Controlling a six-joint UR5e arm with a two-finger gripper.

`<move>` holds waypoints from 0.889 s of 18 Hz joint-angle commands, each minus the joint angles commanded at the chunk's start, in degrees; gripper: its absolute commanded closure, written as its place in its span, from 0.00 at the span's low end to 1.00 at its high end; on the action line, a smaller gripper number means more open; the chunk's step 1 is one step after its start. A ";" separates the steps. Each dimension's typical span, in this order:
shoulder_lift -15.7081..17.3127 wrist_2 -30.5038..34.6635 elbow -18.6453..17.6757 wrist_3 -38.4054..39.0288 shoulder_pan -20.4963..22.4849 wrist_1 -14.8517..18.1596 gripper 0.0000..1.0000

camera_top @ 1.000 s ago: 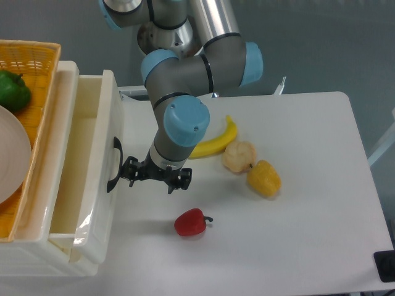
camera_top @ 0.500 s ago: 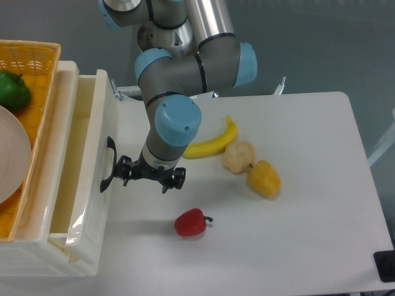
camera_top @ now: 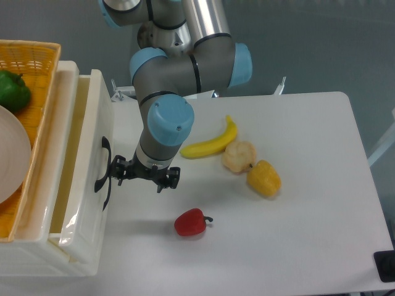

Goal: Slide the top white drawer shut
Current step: 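Push the white drawer front inward into the cabinet with the gripper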

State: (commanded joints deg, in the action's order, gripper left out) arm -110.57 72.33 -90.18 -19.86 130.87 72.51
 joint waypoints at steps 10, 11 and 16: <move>-0.09 -0.18 0.09 1.23 -0.79 -0.61 0.00; -0.09 -0.18 0.09 1.49 -1.05 -1.05 0.00; -0.26 -0.18 0.09 1.76 -1.41 -1.23 0.00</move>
State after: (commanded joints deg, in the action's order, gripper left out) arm -110.83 72.16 -90.09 -18.11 129.46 71.28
